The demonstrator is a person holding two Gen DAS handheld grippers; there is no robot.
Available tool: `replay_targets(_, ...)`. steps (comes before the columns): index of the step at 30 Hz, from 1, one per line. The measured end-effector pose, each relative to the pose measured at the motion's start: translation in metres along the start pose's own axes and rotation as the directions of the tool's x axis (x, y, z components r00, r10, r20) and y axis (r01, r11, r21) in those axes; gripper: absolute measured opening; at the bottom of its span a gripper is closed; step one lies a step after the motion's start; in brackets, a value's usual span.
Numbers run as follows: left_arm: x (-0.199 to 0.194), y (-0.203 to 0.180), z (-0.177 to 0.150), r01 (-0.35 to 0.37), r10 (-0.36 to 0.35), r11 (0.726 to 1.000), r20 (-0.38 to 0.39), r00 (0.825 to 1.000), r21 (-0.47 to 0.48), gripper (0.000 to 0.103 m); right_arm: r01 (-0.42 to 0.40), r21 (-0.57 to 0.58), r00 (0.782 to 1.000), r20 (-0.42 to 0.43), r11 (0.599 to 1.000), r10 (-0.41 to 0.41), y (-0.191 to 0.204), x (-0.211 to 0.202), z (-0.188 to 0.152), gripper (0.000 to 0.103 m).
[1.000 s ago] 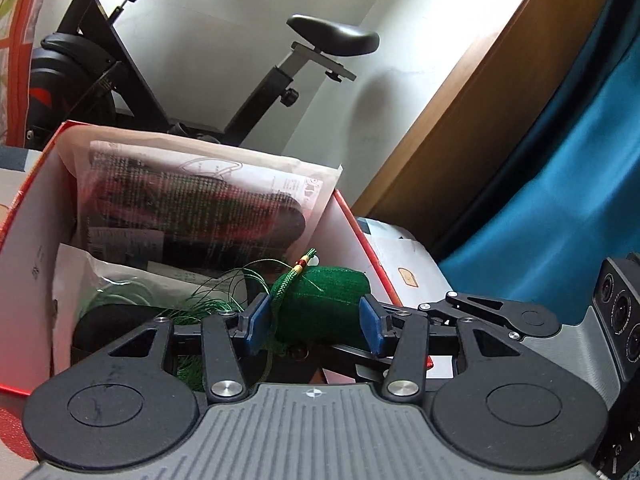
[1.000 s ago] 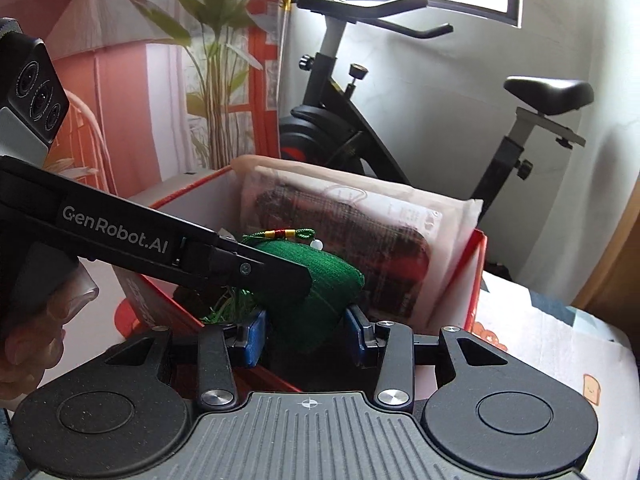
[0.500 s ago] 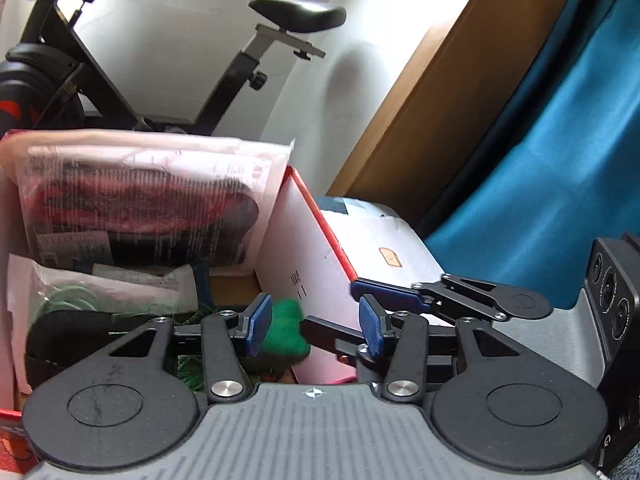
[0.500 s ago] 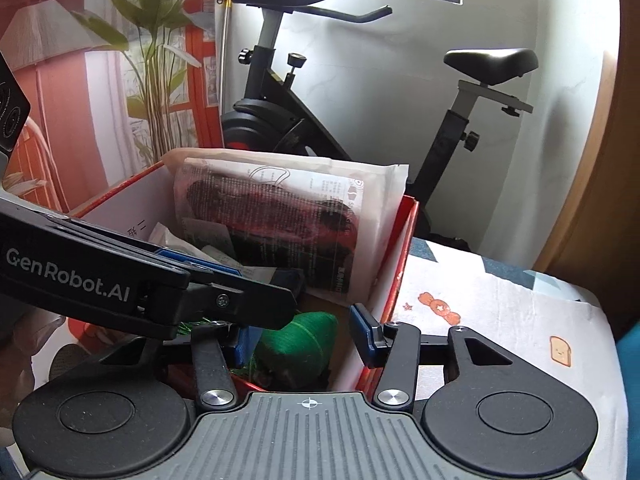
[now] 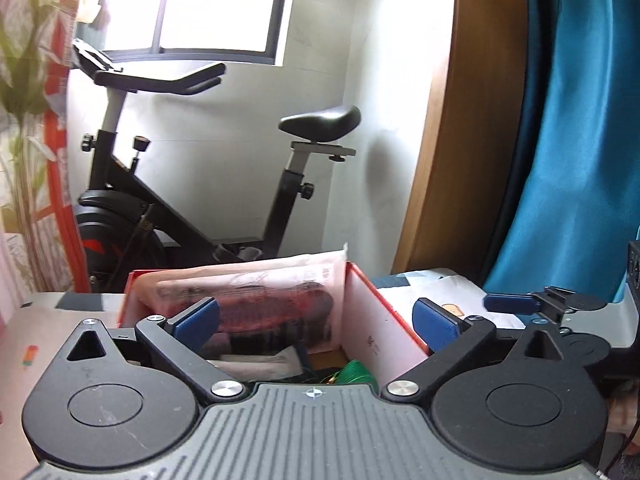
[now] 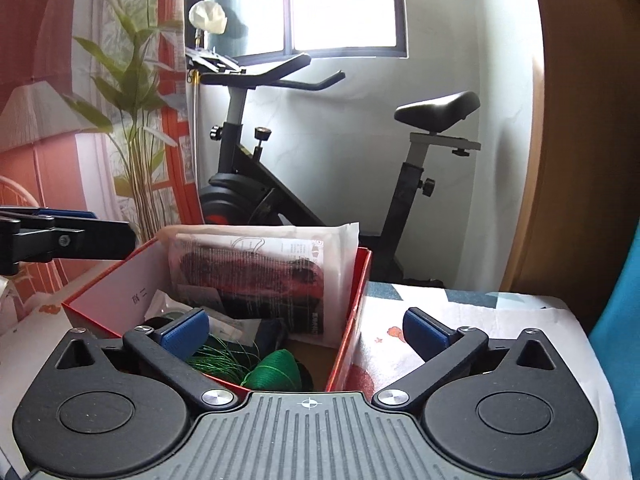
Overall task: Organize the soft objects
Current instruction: 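Move the right tool down to the black-and-grey gloves beside the box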
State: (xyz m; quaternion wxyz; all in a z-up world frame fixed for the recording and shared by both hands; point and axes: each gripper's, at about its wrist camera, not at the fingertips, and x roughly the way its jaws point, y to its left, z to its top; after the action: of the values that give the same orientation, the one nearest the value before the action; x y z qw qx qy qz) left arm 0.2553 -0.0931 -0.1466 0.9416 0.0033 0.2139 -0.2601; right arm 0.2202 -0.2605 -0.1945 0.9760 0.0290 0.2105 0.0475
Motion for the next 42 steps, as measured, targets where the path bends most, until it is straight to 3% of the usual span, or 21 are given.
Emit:
replay_targets(13, -0.087, 0.033, -0.035, -0.159, 0.160, 0.986, 0.016, 0.987, -0.049, 0.103, 0.024, 0.137, 0.996, 0.082, 0.990, -0.036, 0.014, -0.060, -0.046, 0.103)
replay_targets(20, -0.120, 0.041, -0.075, -0.233, 0.231, 0.961, -0.029, 0.972, -0.151, 0.103, 0.076, 0.112, 0.996, 0.033, 0.991, -0.080, 0.030, -0.063, -0.082, 0.103)
replay_targets(27, -0.119, 0.057, -0.101, -0.287, 0.262, 0.930, -0.134, 0.956, -0.230, 0.103, 0.095, 0.063, 0.995, -0.004, 0.993, -0.095, 0.050, -0.069, -0.120, 0.103)
replay_targets(42, -0.103, 0.055, -0.126, -0.275, 0.218, 0.932, -0.240, 0.946, -0.236, 0.103, 0.013, 0.055, 0.996, -0.085, 0.998, -0.008, 0.060, -0.051, -0.142, 0.100)
